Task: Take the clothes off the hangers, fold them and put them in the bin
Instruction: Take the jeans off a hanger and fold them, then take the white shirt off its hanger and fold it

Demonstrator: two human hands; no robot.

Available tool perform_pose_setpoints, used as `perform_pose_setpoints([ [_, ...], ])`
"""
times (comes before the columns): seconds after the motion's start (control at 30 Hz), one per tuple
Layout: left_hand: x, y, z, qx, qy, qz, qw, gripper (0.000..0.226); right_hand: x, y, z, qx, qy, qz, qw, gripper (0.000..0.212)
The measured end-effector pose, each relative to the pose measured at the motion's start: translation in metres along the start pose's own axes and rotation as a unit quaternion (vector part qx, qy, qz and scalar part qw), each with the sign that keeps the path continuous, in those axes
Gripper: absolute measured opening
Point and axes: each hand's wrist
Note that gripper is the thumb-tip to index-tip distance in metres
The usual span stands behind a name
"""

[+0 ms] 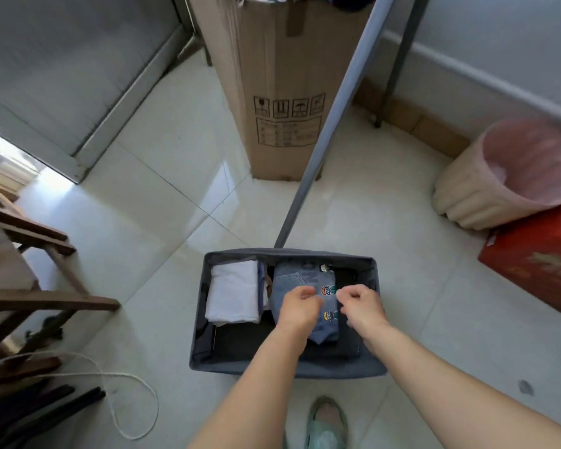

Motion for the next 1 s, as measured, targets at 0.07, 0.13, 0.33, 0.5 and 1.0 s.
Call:
perform_pose_setpoints([
  [0.07,-0.035,-0.019,0.004,-0.014,-0.004,-0.004,1.000,0.034,-0.029,0.019,0.020,0.020,0.008,0.007,1.000,0.011],
  [0.13,-0.067,-0.037,0.008,-0.040,-0.009,-0.009,0.999,0.031,-0.056,0.036,0.040,0.032,0.017,0.011,0.999,0.015],
  [0.33,-0.169,-0.084,0.024,-0.145,0.016,-0.018,0.989,0.030,-0.149,0.075,0.099,0.101,0.039,0.015,0.994,0.014],
  [0.5,-0.268,-0.108,0.036,-0.188,0.036,-0.073,0.979,0.015,-0.240,0.083,0.153,0.141,0.042,0.041,0.988,0.014],
  [1.0,-0.501,-0.132,-0.050,-0.069,0.228,-0.190,0.952,0.015,-0.458,0.035,0.305,0.271,-0.114,0.141,0.945,0.021],
])
Point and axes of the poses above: each hand's wrist, its own x-axis towards the middle knuckle, its own z-axis out of the back of the hand, y = z × x, and after that the axes turned 7 degrees about -x, right-handed
